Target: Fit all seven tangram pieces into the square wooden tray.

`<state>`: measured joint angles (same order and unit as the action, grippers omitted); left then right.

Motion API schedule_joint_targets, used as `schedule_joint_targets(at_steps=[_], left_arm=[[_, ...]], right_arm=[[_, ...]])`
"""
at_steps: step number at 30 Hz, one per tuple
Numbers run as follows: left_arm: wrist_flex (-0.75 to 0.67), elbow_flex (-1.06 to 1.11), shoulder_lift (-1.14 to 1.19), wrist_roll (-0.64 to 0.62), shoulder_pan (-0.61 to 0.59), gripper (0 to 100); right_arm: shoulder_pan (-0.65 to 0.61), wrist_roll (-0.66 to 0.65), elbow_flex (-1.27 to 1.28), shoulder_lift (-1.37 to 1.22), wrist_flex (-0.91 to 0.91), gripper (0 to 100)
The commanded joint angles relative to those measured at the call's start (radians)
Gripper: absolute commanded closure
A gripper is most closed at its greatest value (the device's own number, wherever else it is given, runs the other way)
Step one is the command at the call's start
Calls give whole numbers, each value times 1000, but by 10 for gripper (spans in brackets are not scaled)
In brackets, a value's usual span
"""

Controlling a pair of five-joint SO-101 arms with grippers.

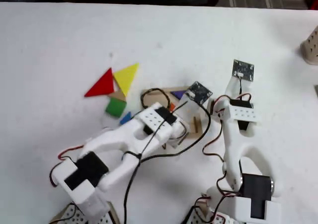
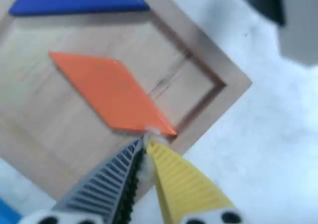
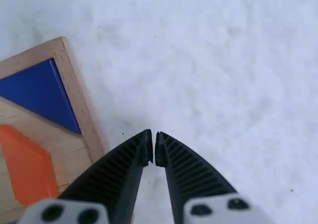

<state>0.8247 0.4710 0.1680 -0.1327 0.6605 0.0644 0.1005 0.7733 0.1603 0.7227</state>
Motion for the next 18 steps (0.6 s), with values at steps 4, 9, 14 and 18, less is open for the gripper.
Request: schedule_joint_targets(at_steps=[4, 9, 14, 18], left_arm=[[14, -54, -51, -2, -36, 976], [74, -12, -208, -2, -76, 976], [-38, 54, -242, -21, -176, 976], [-74, -2, -139, -138, -245, 976]], right_arm=[[4, 2, -8, 45, 1, 981], [4, 2, -8, 45, 1, 981], [4, 2, -8, 45, 1, 981], [4, 2, -8, 45, 1, 981]])
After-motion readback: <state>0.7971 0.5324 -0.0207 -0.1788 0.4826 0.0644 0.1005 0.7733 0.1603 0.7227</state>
